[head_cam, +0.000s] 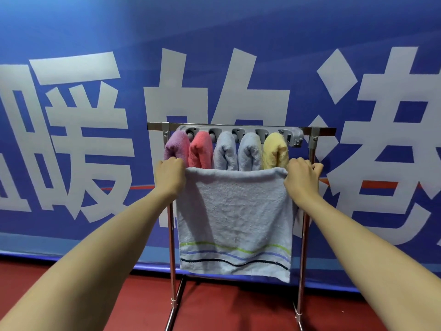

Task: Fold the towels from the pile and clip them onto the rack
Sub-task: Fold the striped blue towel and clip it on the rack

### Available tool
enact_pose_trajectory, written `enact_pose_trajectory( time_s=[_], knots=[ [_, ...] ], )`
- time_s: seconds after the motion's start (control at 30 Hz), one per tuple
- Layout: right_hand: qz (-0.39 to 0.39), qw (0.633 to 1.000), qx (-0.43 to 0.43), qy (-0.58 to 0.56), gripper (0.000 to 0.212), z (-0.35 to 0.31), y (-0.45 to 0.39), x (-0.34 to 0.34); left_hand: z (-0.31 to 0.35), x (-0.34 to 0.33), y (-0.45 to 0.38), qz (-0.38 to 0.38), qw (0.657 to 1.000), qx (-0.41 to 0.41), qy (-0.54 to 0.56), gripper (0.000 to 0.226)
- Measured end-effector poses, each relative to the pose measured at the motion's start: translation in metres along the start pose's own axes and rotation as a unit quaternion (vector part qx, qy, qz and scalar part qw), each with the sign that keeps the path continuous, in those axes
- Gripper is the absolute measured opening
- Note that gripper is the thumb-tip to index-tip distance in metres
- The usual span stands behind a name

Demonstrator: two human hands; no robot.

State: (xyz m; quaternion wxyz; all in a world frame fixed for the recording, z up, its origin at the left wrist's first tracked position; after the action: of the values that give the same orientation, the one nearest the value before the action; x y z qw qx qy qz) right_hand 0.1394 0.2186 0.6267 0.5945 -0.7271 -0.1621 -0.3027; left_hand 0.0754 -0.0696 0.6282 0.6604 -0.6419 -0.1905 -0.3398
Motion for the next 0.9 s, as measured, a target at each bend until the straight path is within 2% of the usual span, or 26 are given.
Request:
enact_pose_trajectory(
  time_s=[0.13,0.23,0.5,0.67,0.8,0.9],
  knots=[
    [0.039,0.998,-0.023,-0.032,0.014,0.0003,-0.0023,0.0022,0.0008,0.0019,-0.0007,0.020,1.000,0.002,0.011,0.014],
    [0.031,0.999,-0.025,-0.019,0.019,0.0010,-0.0040,0.0025,-0.0008,0.0020,-0.0024,0.020,1.000,0.014,0.009,0.015],
    [0.007,0.999,-0.022,0.024,0.013,-0.0004,-0.0034,0.0011,0.0005,0.0055,-0.0029,-0.019,1.000,0.006,-0.015,0.020],
    [0.015,1.000,-0.027,0.007,0.013,-0.0002,-0.0019,-0.0023,-0.0011,0.0037,0.0004,-0.042,0.999,0.008,0.018,0.014],
    [0.023,1.000,-0.008,-0.014,0.018,-0.0002,-0.0028,-0.0039,-0.0024,0.0045,0.0022,-0.052,0.998,0.001,0.041,0.024],
    [0.027,1.000,0.002,-0.016,0.019,-0.0028,-0.0005,-0.0051,-0.0069,-0.0005,0.0009,-0.071,0.996,-0.018,0.047,0.018]
  ],
)
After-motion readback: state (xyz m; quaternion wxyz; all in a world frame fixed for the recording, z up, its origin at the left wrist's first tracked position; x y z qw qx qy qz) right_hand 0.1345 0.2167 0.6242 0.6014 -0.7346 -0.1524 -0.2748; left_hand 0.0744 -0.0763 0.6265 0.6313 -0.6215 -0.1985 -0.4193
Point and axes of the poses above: each hand's wrist, its own y-axis away from the middle knuckle, its own x-axis out of the back of the hand, z = x × y, the point moved 1 cm from there along -y, towards the middle knuckle, and after that the axes turned 8 degrees about z, right-handed, at the moved point
